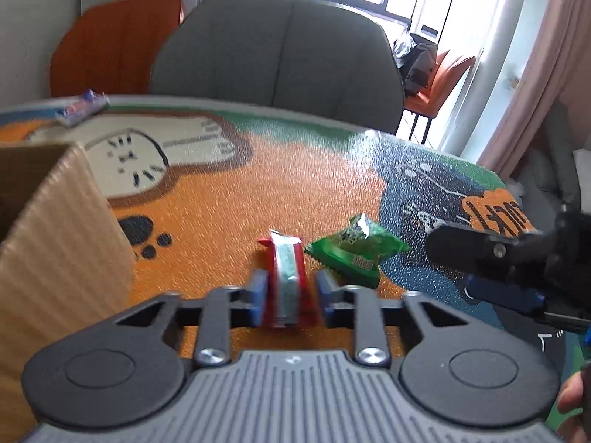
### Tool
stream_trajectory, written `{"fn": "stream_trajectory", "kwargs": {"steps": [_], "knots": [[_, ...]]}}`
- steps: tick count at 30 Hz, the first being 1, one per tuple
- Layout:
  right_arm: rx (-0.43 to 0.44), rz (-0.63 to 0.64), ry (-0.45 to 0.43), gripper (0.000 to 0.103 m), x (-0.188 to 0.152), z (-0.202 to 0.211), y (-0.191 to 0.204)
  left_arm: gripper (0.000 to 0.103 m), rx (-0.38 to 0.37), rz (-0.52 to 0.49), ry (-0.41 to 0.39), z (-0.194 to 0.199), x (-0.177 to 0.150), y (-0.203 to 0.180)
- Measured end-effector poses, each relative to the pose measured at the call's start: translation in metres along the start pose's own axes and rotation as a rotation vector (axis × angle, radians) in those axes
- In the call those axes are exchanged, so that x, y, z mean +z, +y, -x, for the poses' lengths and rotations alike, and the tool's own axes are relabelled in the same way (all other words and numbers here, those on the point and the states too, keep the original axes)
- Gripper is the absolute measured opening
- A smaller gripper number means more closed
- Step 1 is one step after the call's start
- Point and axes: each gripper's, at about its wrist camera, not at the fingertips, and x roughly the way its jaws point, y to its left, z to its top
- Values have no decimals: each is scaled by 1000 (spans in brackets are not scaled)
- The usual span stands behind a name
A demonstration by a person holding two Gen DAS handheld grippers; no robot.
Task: Organize snacks
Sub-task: 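Grasp the red-wrapped bar with the left gripper while the right grasps the green packet, then carry the red bar with the left gripper while the right carries the green packet to the box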
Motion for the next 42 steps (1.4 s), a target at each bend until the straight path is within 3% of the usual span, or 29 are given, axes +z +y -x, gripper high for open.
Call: {"fn": "stream_trajectory", "kwargs": {"steps": [17,18,20,22,42], "knots": [[-25,2,19,72,4,-45,9,21,-24,28,-21,-3,7,8],[-31,6,18,66,4,-46,10,21,-26,26,-22,-4,7,8],[-44,14,30,38,4,-50,11,21,-28,27,-22,-4,8,8],[-34,8,49,26,3,-51,10,21,-31,27,-19,-3,8,8],[-87,-5,-46,23,-22,21,20,21,-95,-7,-55,52,-4,-6]]}}
